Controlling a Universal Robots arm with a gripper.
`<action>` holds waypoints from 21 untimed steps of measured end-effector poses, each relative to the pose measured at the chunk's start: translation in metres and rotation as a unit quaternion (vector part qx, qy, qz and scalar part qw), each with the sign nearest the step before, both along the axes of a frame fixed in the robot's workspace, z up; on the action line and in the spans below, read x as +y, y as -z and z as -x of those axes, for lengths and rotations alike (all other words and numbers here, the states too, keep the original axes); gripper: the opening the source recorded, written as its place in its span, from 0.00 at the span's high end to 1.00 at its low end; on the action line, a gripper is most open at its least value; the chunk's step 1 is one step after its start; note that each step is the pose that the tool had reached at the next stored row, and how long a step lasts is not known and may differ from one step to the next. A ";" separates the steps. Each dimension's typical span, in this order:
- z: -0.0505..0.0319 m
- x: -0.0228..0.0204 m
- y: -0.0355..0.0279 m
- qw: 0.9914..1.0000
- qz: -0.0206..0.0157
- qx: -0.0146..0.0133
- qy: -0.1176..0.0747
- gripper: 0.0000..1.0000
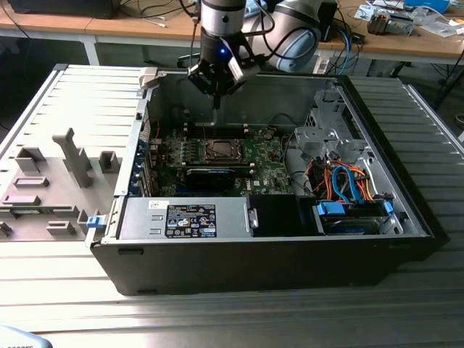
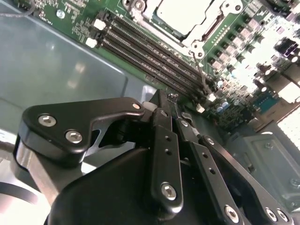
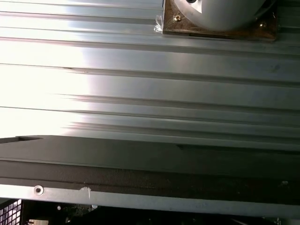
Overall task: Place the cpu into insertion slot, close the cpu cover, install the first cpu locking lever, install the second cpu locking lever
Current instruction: 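Install the first cpu locking lever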
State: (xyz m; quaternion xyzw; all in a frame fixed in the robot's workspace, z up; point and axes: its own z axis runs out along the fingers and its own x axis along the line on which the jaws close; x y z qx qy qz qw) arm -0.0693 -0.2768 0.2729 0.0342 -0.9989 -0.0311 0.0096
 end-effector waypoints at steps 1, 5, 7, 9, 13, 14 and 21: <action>0.0002 0.0009 -0.0002 1.000 0.001 0.000 0.000 0.89; 0.0009 0.0050 -0.0002 1.000 0.002 -0.001 0.000 0.89; 0.0008 0.0046 -0.0004 1.000 0.002 -0.001 0.000 0.89; 0.0010 0.0020 0.0001 1.000 -0.001 0.000 0.000 0.89; 0.0011 -0.0152 -0.0005 1.000 0.003 0.000 0.000 0.89; 0.0011 -0.0179 -0.0007 1.000 0.003 0.000 0.000 0.89; 0.0053 -0.0199 -0.0198 1.000 0.007 -0.002 -0.002 0.89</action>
